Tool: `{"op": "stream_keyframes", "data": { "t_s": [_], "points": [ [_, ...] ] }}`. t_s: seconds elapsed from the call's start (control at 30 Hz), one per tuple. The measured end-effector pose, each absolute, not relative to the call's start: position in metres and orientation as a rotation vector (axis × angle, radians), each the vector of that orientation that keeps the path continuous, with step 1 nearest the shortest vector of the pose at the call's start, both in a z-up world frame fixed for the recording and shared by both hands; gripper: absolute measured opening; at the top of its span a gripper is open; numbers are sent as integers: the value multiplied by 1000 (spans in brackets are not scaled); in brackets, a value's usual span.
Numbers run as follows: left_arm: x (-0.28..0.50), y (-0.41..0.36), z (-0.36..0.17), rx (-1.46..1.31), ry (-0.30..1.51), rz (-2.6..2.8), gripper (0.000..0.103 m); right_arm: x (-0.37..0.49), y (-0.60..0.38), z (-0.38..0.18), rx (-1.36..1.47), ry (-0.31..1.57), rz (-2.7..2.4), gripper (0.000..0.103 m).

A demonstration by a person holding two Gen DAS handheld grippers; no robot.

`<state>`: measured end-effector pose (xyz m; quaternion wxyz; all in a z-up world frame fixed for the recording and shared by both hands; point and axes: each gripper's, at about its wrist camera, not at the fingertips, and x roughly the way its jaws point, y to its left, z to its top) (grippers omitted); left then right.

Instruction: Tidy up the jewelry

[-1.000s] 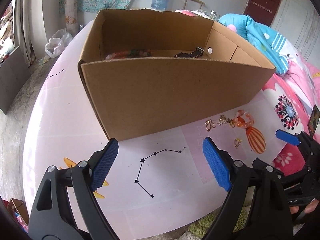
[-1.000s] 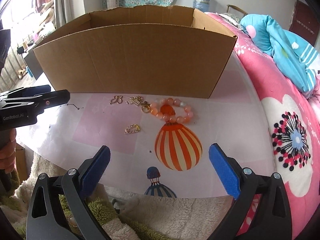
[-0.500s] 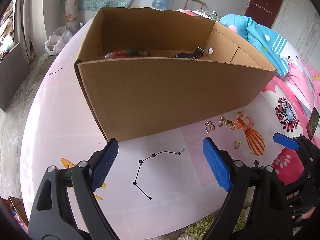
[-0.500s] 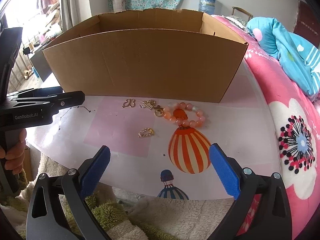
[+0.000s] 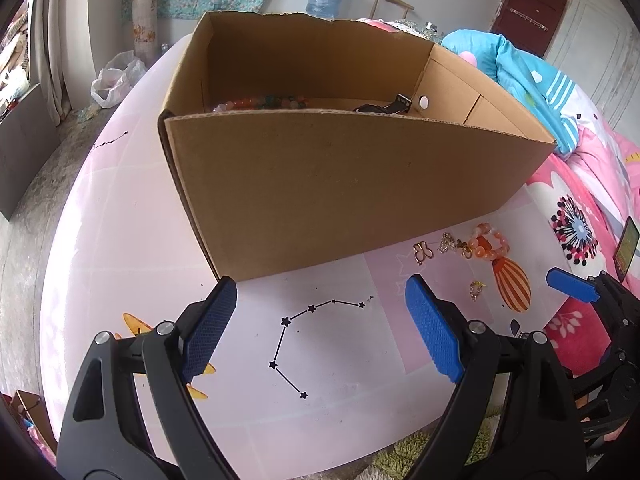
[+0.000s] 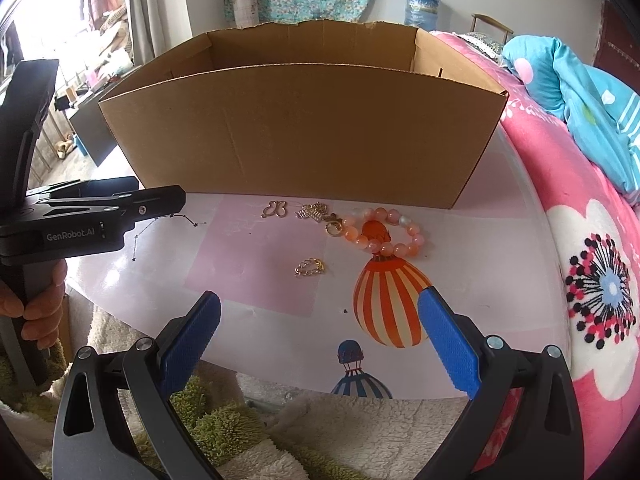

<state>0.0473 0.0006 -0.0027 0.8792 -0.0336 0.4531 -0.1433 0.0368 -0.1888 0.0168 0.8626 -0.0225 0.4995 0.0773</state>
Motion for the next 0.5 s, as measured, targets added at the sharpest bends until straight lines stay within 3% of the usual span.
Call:
{"op": "stream_keyframes", "data": {
  "t_s": [0.5],
  "points": [
    [46, -2, -4, -63, 948, -301, 83, 36, -191, 18, -32, 1042, 173, 96]
  ]
}}
